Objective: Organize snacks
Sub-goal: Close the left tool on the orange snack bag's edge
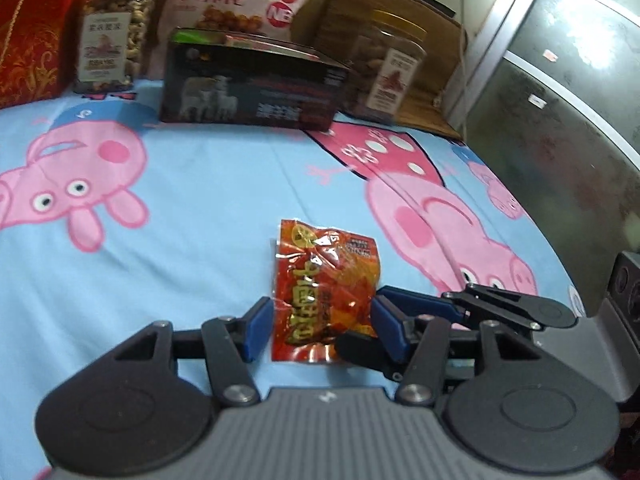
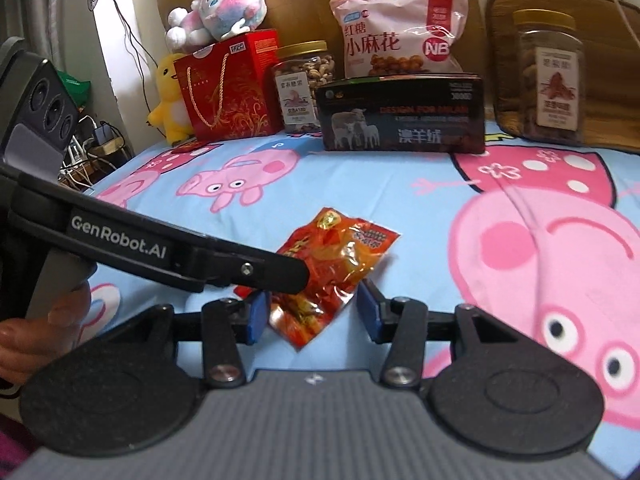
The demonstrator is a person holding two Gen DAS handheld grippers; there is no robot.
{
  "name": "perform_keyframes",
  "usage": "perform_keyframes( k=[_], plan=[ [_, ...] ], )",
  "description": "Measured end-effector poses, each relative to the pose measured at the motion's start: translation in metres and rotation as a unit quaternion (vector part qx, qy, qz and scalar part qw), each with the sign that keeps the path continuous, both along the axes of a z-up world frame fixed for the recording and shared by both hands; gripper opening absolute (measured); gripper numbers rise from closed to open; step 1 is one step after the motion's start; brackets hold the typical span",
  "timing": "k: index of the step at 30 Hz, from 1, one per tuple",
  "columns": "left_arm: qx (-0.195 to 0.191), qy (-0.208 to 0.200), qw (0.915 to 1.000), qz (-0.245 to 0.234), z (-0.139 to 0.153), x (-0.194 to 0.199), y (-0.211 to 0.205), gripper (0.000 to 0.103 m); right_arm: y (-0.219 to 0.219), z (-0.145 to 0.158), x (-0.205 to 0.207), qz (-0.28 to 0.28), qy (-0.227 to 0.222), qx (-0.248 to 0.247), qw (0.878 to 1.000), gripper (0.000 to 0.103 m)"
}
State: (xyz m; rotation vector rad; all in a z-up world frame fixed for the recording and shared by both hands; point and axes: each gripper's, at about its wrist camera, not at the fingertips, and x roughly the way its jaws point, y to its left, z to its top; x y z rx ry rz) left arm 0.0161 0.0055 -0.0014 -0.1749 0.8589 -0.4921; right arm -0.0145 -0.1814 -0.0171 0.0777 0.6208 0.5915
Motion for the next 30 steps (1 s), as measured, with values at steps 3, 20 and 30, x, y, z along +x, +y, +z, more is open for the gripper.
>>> perform_keyframes(
  k=[3,20,30],
  plan=[
    [-0.005,0.004,0.9999,-0.008,0.0,-0.007,-0.005,0.053,-0.006,-0.001,-0.007,-0.004,-0.003,0.0,1.0,0.053],
    [-0.052,0.041,0.9978,-0.013,-0.001,0.003,0.002,0.056,-0.006,-0.013,-0.024,-0.01,-0.074,-0.046,0.996,0.056],
    [-0.13,0.088,0.9871,-0.034,-0.011,0.036,0.005,0.062,-0.006,-0.018,-0.029,-0.004,-0.096,-0.045,0.994,0.056]
  ],
)
